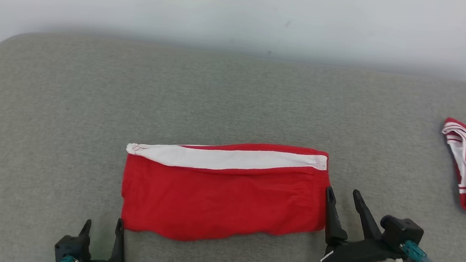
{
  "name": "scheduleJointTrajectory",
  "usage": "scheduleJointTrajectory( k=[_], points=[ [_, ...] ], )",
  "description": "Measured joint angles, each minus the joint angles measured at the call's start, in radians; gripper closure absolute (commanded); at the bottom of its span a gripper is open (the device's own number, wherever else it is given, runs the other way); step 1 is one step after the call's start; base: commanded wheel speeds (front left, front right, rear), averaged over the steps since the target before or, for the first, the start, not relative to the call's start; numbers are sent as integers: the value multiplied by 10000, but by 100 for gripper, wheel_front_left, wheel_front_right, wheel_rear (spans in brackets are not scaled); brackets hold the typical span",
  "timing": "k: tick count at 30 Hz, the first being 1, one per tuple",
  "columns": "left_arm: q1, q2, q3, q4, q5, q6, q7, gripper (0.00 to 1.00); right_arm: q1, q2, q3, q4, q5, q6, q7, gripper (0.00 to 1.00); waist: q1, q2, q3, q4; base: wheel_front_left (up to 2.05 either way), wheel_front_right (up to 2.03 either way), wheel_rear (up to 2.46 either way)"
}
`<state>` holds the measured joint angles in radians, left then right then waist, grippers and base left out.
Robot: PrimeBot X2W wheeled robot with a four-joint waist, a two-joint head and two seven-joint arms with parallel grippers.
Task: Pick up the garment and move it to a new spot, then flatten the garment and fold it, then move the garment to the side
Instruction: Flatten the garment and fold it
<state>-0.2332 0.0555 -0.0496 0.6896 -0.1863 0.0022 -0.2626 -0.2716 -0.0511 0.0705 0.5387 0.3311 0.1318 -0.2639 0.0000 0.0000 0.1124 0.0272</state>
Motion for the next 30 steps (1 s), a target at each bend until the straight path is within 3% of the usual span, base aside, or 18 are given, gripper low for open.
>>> scheduleJointTrajectory(
  k=[8,22,23,24,25,26,27,30],
  points=[
    [329,-29,25,-90,-13,-10,0,0,-1025,-8,-531,2700,-1047,0,-2,0,1,0,9,633,0,0,0],
    [489,-40,-94,-222,-98,-27,0,0,-1716,-58,1676,4498,447,-31,48,2,0,0,-19,674,0,0,0],
    [489,-42,-123,-224,-117,-27,0,0,-1756,-65,1799,4560,545,-31,56,19,0,0,-23,657,0,0,0],
    [489,-42,-146,-226,-167,-29,0,0,-1789,-71,1908,4625,581,-33,54,51,0,-1,-25,642,0,0,0],
    [489,-42,-174,-226,-219,-29,0,0,-1818,-73,2002,4713,625,-33,52,58,0,-1,-27,627,0,0,0],
    [489,-42,-198,-232,-259,-27,0,0,-1855,-69,2075,4780,681,-31,48,82,0,-1,-23,618,0,0,0],
    [489,-42,-222,-242,-265,-27,0,0,-1911,-65,2130,4851,742,-31,46,98,0,-1,-17,611,0,0,0],
    [490,-42,-293,-259,-313,-23,0,0,-2040,-23,2261,5093,771,-29,29,100,0,-1,-2,609,0,0,0]
  ],
)
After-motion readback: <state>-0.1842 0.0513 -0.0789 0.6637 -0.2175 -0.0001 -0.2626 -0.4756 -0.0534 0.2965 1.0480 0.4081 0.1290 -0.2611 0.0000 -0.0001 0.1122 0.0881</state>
